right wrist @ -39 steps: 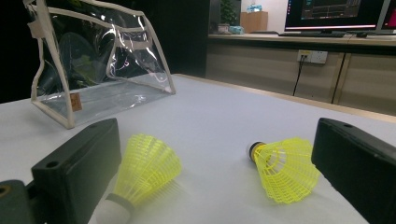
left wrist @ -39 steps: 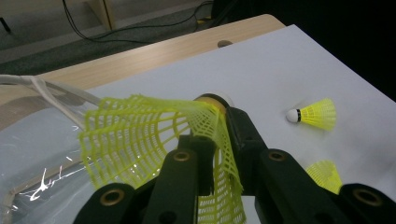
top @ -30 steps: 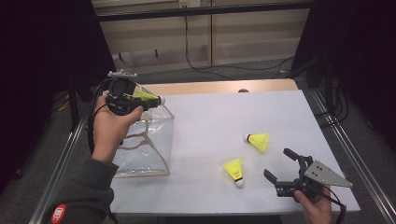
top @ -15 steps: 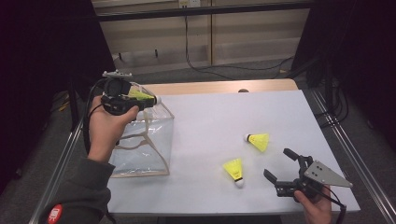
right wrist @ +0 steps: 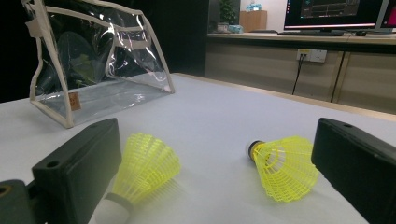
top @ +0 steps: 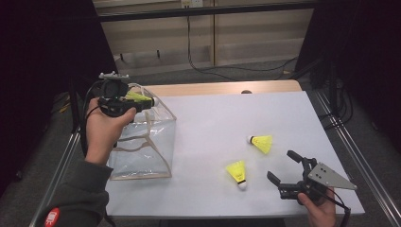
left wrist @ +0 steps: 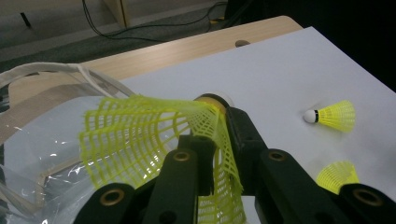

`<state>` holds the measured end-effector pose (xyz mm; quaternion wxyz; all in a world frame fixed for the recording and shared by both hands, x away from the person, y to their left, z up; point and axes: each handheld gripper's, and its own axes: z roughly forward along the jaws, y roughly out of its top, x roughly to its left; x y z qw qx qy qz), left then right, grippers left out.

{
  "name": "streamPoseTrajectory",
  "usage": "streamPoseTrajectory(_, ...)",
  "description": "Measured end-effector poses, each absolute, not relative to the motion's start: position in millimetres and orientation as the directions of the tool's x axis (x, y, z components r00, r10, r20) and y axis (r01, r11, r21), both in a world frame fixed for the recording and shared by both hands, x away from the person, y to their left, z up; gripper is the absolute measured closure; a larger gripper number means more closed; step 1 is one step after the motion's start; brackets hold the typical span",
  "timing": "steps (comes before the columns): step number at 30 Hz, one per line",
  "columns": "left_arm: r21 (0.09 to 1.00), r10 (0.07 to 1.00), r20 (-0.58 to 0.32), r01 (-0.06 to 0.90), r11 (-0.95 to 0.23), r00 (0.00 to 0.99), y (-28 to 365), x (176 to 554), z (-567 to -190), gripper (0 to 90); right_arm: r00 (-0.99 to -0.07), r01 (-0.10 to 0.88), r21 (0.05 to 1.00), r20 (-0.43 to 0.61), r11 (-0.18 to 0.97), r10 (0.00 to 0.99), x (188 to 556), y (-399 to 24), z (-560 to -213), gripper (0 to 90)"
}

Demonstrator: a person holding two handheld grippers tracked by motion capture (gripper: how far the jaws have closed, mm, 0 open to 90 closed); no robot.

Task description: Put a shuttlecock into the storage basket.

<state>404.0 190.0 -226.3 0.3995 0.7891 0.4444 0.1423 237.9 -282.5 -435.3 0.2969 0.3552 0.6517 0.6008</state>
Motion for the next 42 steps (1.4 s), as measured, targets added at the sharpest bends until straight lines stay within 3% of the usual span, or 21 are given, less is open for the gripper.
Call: streamPoseTrajectory(42, 0.757, 0.852, -0.13, 0.606, -0.244, 0.507, 213.2, 407.7, -226.5, 82.1, -0.574, 0.109, 0.994, 0.039, 0.029, 0.818, 238.7, -281.7, -436.1, 1.5)
